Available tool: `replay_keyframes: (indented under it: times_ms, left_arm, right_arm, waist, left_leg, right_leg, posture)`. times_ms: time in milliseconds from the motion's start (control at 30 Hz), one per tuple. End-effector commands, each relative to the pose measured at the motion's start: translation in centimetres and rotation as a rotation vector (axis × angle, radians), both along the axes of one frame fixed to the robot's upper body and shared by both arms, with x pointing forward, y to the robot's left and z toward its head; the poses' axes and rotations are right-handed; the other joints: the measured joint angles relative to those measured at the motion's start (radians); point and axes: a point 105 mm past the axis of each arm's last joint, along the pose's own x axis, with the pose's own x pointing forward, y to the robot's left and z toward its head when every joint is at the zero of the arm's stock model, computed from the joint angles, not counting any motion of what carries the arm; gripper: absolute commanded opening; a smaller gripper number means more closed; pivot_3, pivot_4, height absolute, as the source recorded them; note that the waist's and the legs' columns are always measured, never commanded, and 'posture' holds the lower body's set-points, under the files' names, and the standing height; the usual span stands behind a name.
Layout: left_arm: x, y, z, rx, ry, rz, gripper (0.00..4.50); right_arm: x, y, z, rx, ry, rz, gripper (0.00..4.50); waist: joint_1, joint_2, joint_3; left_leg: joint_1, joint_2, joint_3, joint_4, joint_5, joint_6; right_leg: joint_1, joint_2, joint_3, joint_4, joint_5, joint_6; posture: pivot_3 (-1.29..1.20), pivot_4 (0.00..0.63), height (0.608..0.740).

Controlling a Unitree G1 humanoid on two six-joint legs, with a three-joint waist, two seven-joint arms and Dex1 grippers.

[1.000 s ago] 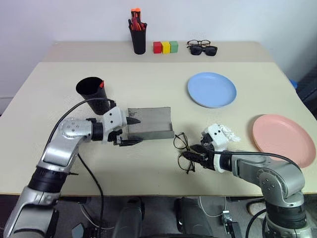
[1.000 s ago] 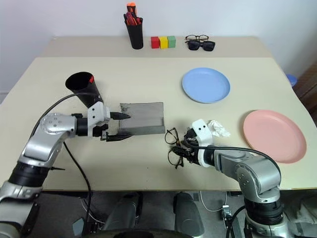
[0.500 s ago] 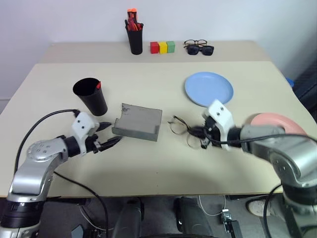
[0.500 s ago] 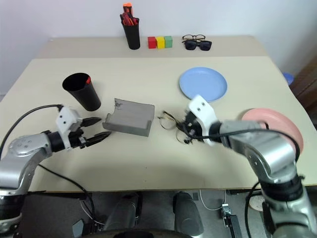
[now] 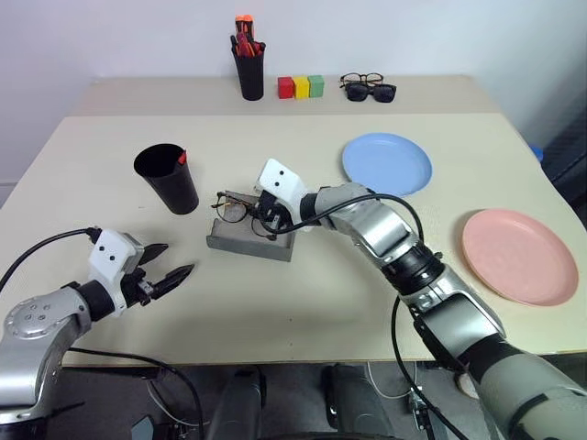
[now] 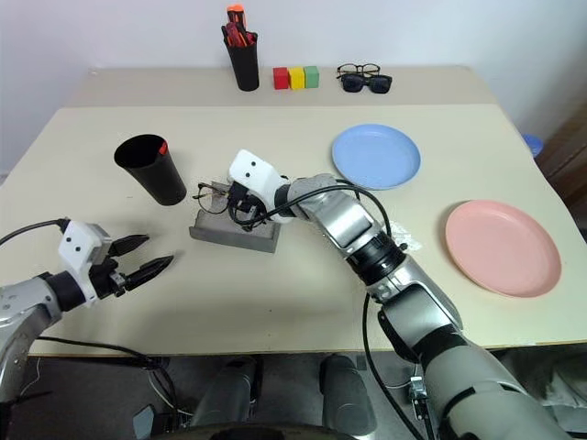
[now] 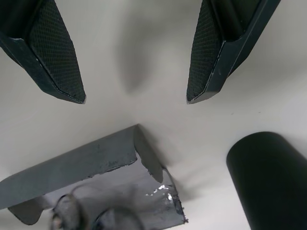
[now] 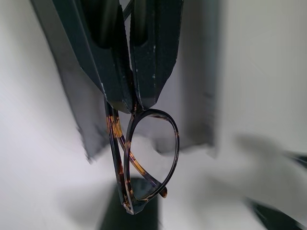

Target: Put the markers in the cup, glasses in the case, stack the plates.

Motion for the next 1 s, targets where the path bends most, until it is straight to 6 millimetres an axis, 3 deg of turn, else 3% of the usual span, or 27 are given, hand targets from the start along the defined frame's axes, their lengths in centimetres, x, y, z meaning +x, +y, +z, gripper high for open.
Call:
replay_keyframes:
  times_ms: [33,133,233,433,467,533,633,700,833,1000]
  left_arm:
    - [-0.1,-0.3,1.4,0.009,-0.056,-0.002,3.43]
    - [0.1,-0.5,1.6,0.012,-0.061,-0.008,3.43]
    - [0.6,-0.6,2.0,0.016,-0.07,-0.016,3.43]
    - [2.2,-1.7,3.3,-0.005,-0.117,-0.08,3.43]
    - [2.8,-2.0,3.8,-0.027,-0.13,-0.086,3.17]
    - [3.8,-2.9,4.8,-0.076,-0.148,-0.108,2.52]
    - [5.7,-5.8,6.3,-0.122,-0.167,-0.188,1.07]
    - [6.9,-7.8,7.0,-0.147,-0.15,-0.239,1.07]
    - [10.6,-13.8,8.1,-0.11,-0.152,-0.359,1.07]
    - [14.6,-15.2,5.8,0.016,-0.016,-0.333,1.07]
  right_arm:
    - [-1.3,0.0,-0.2,-0.025,-0.008,0.071,0.02]
    - [-2.7,-0.6,-1.0,-0.043,0.046,0.102,0.02]
    - [-3.4,-0.8,-0.6,-0.024,0.076,0.097,0.02]
    - [-3.3,-1.0,0.0,-0.017,0.072,0.061,0.02]
    - [-3.3,-0.9,0.2,-0.015,0.066,0.063,0.65]
    - [-3.2,-0.9,0.8,0.0,0.048,0.065,1.44]
    - [-3.5,-1.2,2.3,0.036,-0.027,0.079,2.95]
    - [-4.0,-1.7,3.0,0.049,-0.073,0.102,2.95]
    - [-5.6,-5.0,3.5,0.071,-0.143,0.098,2.95]
    - [-7.1,-8.0,2.6,0.068,-0.146,0.032,2.95]
  waist:
    - [-0.002,0.0,0.0]
    - [-0.006,0.0,0.0]
    - [-0.008,0.0,0.0]
    - [-0.007,0.0,0.0]
    - [-0.006,0.0,0.0]
    - [-0.004,0.0,0.0]
    - [-0.003,0.0,0.0]
    - [0.001,-0.001,0.0]
    - [0.022,-0.001,0.0]
    - [-0.001,-0.001,0.0]
  left_leg:
    - [0.0,0.0,0.0,0.0,0.0,0.0]
    - [0.0,0.0,-0.001,-0.001,0.0,0.0]
    - [0.001,0.0,-0.001,-0.001,0.0,0.0]
    - [0.001,0.0,0.0,-0.001,0.0,0.0]
    - [0.001,0.0,0.0,-0.001,0.0,0.0]
    - [0.001,0.0,-0.001,0.0,0.0,0.0]
    - [0.0,0.0,-0.001,0.0,0.0,0.0]
    - [0.0,-0.001,-0.002,0.001,0.0,0.0]
    - [0.0,-0.002,-0.002,0.001,0.0,0.0]
    - [0.0,-0.003,-0.001,0.001,0.0,0.0]
  right_leg:
    - [0.0,0.0,0.0,0.0,0.0,0.0]
    - [0.0,0.001,0.0,0.0,0.0,0.0]
    - [0.0,0.001,0.0,0.001,0.0,0.0]
    - [0.0,0.001,0.0,0.001,0.0,0.0]
    - [0.0,0.001,0.0,0.0,0.0,0.0]
    - [0.0,0.001,0.0,0.0,0.0,0.0]
    - [0.0,0.001,0.0,0.001,0.0,0.0]
    - [0.001,0.001,-0.001,0.001,0.0,0.001]
    - [0.002,0.0,-0.001,0.0,0.0,0.002]
    - [0.001,0.0,0.0,0.0,0.0,0.003]
  posture:
    - [0.0,0.15,0.74]
    - [0.0,0.15,0.74]
    - [0.0,0.15,0.74]
    - [0.0,0.15,0.74]
    - [0.0,0.15,0.74]
    - [0.0,0.15,0.74]
    - [0.0,0.15,0.74]
    - [0.0,0.15,0.74]
    - [0.0,0.15,0.74]
    - [0.0,0.15,0.74]
